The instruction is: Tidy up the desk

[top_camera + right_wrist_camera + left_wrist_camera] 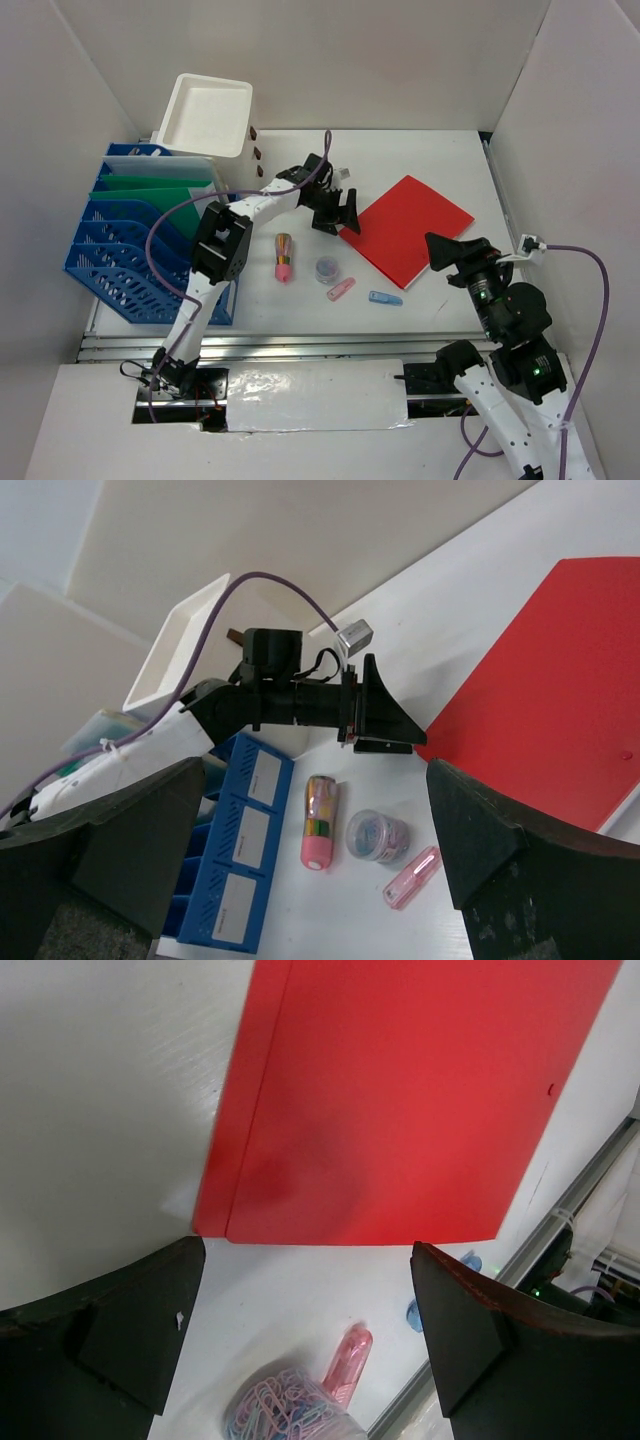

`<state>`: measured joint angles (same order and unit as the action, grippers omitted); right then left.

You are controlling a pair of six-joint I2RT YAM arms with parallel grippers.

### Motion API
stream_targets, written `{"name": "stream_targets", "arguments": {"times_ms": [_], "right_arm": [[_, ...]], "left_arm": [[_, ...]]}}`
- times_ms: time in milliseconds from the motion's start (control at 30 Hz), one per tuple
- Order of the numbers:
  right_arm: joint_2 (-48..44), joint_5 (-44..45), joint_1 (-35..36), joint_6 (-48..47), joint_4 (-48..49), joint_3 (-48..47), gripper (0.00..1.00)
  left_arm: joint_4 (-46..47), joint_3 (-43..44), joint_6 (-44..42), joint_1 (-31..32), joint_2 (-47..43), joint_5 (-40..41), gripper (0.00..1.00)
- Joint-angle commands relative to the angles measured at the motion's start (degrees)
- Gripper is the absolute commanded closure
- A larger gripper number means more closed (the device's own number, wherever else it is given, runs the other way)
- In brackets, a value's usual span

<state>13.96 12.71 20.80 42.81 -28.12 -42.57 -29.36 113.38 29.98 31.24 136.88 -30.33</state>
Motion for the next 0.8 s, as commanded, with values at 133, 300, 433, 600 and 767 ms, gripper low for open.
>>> {"name": "stream_targets", "arguments": {"times_ms": [133, 300, 433, 600, 767], "right_arm": [[-0.51, -1.55, -0.14, -1.67, 5.62, 1.78, 0.00], [0.11, -1.02, -0.14, -2.02, 6.06, 2.40, 0.00], [0.81, -1.37, -0.14, -1.76, 7.11, 3.19, 0.00], [1.34, -0.58, -0.14, -1.06, 7.64, 4.33, 0.00], [1.25, -0.05, -0.14, -1.15, 7.99, 4.33, 0.00]], "left_arm": [[0.98, 3.33, -0.62, -0.48, 2.86, 1.06, 0.02], [1.59, 3.51, 0.61, -0.75, 4.27, 0.44, 0.02], [2.73, 2.02, 1.75, -0.66, 3.66, 2.90, 0.02], [3.52, 0.35, 3.42, -0.66, 1.82, 7.55, 0.03], [1.51, 2.18, 3.33, -0.75, 2.33, 10.82, 0.02]]}}
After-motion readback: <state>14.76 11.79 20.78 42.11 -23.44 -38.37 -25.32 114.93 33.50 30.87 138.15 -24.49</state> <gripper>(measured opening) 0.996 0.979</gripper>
